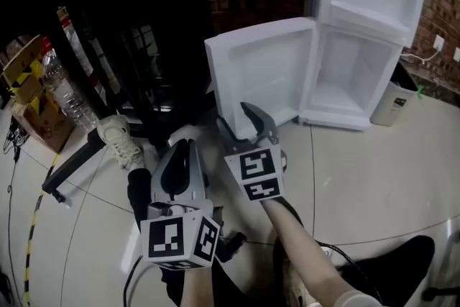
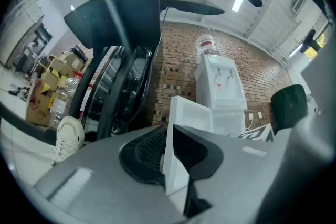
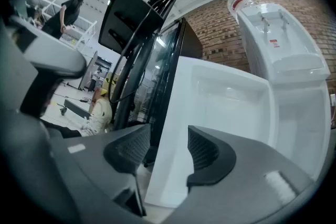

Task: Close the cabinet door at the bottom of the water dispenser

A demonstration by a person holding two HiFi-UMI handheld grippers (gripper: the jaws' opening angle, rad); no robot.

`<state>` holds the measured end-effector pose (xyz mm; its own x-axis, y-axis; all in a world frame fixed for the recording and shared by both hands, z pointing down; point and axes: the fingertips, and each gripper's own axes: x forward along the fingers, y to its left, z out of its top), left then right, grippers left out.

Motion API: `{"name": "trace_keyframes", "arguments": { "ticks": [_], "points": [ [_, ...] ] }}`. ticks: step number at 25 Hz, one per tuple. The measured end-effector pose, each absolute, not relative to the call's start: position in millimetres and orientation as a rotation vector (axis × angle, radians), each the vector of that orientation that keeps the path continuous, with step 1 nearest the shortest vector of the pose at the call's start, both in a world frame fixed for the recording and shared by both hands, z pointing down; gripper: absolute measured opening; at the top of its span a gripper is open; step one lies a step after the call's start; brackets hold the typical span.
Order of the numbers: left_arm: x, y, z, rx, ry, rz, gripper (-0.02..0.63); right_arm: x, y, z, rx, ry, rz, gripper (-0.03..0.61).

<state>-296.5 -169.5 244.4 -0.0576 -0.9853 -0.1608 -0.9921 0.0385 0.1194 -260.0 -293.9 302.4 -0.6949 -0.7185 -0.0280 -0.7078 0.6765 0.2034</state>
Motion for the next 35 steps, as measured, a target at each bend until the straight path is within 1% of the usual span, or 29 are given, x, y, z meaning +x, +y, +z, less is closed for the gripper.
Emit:
{"name": "trace_keyframes", "arguments": {
  "ticks": [5, 10, 12, 13, 17, 22, 30, 35],
  "points": [
    [-299, -181, 239, -2.219, 2.208, 0.469, 0.048, -272, -336, 303, 1.343, -2.756, -0.324, 0.216],
    [-303, -182, 237, -2.205, 2.209, 0.501, 0.048, -286, -343, 308, 1.347, -2.745, -0.364, 0.219],
    [-304, -183, 243, -2.223, 2.226, 0.518, 0.048, -283, -344, 308, 1.369, -2.742, -0.363, 0.209],
    [-305, -184, 245, -2.227, 2.232, 0.520, 0.048, -282, -344, 308, 1.374, -2.742, -0.359, 0.192],
    [-310, -184, 250, -2.200, 2.267, 0.506, 0.046, -278, -338, 308, 1.364, -2.726, -0.357, 0.193],
    [-305, -182, 248, -2.126, 2.270, 0.478, 0.046, -259, -317, 308, 1.378, -2.731, -0.364, 0.193],
    [-271, -190, 253, -2.177, 2.184, 0.374, 0.041, -219, -281, 309, 1.359, -2.722, -0.401, 0.194],
    [-253, -189, 262, -2.257, 2.163, 0.403, 0.037, -192, -264, 310, 1.365, -2.714, -0.372, 0.196]
  ]
}}
